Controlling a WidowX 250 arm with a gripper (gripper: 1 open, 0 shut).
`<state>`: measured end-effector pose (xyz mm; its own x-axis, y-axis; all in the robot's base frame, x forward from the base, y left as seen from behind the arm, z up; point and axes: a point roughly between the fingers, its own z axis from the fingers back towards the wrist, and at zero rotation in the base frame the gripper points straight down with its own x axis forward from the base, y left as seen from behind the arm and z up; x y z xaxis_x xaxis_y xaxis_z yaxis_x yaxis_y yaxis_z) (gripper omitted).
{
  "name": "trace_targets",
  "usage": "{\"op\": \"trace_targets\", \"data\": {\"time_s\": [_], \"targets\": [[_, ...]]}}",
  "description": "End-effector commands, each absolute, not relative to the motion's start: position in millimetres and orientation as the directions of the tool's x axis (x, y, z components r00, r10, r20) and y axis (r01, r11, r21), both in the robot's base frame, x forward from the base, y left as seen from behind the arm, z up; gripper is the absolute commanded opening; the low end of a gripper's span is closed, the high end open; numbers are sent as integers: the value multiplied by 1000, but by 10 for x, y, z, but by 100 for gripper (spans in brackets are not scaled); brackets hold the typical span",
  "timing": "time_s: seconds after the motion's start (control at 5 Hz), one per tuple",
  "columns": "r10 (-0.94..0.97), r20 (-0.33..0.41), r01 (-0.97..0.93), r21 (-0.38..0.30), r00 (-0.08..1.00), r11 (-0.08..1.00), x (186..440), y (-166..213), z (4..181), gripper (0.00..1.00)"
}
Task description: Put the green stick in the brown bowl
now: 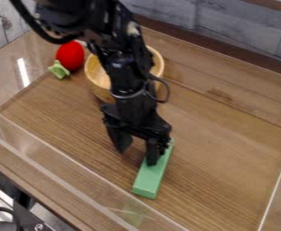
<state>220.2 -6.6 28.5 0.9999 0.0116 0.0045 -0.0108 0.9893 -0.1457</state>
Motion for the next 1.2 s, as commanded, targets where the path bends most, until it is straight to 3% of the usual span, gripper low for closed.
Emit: {"op": "trace_targets", "data": {"time_s": [0.0, 0.4, 1.0], "targets": [[6, 46, 1, -146, 999, 989, 2374, -146, 296, 100], [-76, 37, 81, -153, 996, 985, 2298, -20, 222, 100], [89, 20, -85, -161, 996, 983, 2282, -241, 211, 100]]}}
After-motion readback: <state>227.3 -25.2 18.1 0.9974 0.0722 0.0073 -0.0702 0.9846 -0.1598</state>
